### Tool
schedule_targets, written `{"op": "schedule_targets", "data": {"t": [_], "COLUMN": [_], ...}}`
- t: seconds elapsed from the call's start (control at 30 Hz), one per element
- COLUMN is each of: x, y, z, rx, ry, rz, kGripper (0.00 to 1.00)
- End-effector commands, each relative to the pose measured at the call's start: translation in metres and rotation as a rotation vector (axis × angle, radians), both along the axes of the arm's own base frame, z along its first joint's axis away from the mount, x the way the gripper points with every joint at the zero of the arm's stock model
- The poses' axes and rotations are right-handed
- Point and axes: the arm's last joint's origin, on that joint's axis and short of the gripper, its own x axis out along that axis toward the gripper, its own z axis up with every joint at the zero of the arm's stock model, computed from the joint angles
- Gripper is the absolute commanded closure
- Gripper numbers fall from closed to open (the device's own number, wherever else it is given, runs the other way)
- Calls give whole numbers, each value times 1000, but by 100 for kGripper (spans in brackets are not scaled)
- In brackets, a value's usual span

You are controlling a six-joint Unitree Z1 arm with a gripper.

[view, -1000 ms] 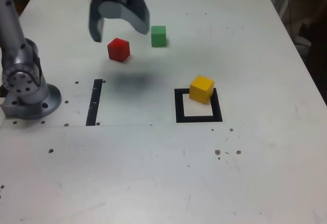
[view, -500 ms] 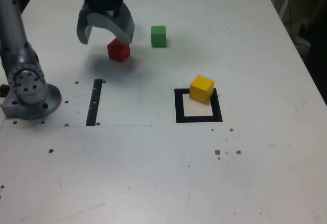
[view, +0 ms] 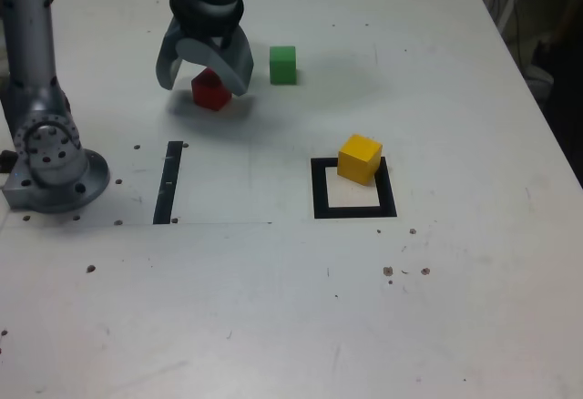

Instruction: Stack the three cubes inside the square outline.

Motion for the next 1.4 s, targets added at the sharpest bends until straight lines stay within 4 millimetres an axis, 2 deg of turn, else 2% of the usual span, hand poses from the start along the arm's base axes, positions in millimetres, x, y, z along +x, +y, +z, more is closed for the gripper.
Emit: {"op": "schedule_targets", "data": {"t": [0.0,0.23,0.43,0.6,0.77,1.37], "x": [0,3,4,4,4,0], "y": [0,1,1,-1,-2,-6], "z": [-1,-5,-8,-8,-6,7], "rx": [-3,-3,-24,-30,-41,-36], "ry": [1,-21,-26,-32,-41,-84], "rz": [-1,-8,-21,-26,-28,-28], "kGripper": [18,46,55,66,71,77]}}
